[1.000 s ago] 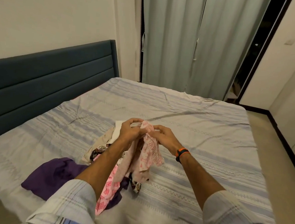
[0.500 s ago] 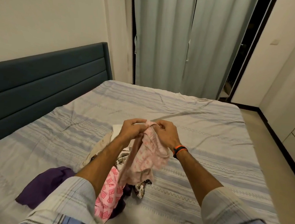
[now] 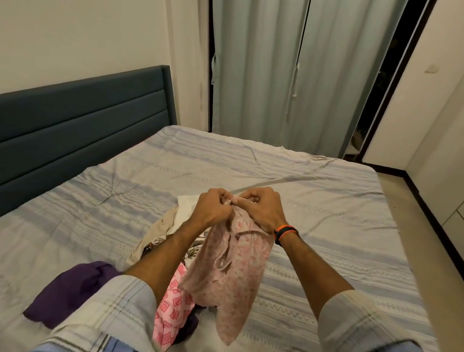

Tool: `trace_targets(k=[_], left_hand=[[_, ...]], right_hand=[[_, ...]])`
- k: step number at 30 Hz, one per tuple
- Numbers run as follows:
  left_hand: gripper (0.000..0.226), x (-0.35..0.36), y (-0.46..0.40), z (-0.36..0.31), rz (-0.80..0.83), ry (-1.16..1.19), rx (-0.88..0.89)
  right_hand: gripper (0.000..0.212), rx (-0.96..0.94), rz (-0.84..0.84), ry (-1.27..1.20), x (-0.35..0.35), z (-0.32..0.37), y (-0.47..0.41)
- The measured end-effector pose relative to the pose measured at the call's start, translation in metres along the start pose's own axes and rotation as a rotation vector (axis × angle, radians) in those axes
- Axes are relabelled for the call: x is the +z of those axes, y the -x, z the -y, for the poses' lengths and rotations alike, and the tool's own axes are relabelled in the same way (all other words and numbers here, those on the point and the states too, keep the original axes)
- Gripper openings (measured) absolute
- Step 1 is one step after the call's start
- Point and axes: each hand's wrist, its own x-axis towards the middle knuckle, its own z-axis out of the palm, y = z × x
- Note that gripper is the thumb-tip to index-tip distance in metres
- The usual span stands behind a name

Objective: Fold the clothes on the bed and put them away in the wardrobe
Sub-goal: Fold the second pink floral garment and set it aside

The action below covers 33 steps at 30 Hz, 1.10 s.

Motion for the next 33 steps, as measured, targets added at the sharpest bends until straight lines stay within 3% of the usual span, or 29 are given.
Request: trace_targets(k=[6,10,14,19,25,33], left_hand=[[0.032,0.001,-0.002,0.004,-0.075,0.013,0.053],[0.034,0.000,-0.001,0.002,-0.102,-0.009,0.128],[0.036,-0.007,-0.002,0.011,-0.148,-0.110,0.178],[0.038,-0.028,-0.005,0.034,-0.237,-0.313,0.147],[0.020,-0.060,-0.006,0.050,-0.344,-0.351,0.023],[0.021,-0.082,-0.012,0.040,-0.406,-0.373,-0.137]], right_hand=[[0.022,0.014,0.191,0.185,-0.011,-0.009,-0.003],[0.011,0.066,0.256,0.295,-0.010,-0.021,-0.003],[0.013,0.108,0.121,0.314,-0.009,-0.028,-0.005],[0.031,0.056,0.004,0.479,-0.026,-0.025,-0.010],[0.025,0.111,-0.094,0.587,-0.050,-0.038,-0.021],[0.017,0.209,-0.187,0.563,-0.068,-0.053,-0.029]])
